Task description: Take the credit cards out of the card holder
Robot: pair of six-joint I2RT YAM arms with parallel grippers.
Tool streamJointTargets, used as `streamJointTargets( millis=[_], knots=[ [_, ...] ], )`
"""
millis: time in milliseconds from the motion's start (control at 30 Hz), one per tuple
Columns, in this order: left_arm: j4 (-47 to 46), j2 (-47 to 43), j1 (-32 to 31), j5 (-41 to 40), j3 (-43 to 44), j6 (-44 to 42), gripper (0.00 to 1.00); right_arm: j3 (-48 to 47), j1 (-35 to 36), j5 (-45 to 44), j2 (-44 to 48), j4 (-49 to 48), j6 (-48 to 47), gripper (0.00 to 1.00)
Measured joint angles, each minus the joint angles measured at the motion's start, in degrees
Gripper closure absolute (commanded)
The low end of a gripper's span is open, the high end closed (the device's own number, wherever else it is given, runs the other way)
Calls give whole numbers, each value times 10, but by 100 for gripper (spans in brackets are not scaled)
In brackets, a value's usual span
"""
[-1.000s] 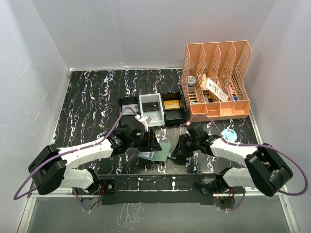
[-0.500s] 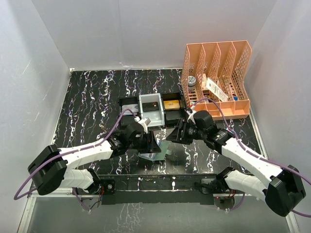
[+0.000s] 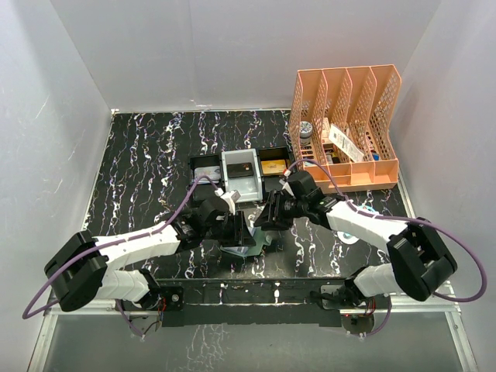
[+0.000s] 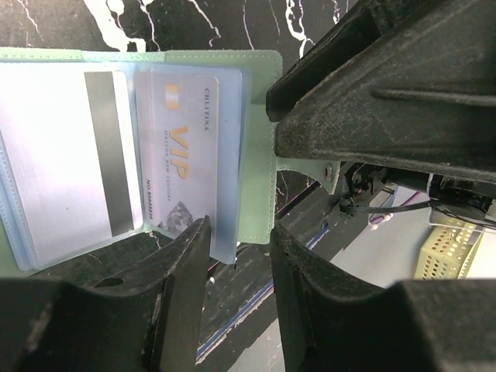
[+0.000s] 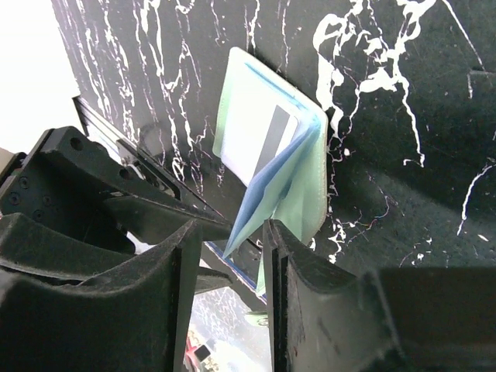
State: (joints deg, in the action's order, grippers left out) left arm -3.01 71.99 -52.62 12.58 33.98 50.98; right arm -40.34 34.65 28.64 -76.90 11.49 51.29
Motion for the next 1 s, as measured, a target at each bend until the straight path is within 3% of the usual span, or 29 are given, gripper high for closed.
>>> streamJointTargets(
  millis=[300, 533, 1000],
  knots=[
    [5, -10, 0, 1, -12, 0, 65, 8, 2, -1, -25, -10, -2, 79],
    [9, -19, 0, 0, -12, 0, 65, 27, 2, -5, -34, -16, -2, 81],
    [9, -24, 0, 0, -21, 0, 68, 39, 2, -10, 7, -28, 9, 66]
  ],
)
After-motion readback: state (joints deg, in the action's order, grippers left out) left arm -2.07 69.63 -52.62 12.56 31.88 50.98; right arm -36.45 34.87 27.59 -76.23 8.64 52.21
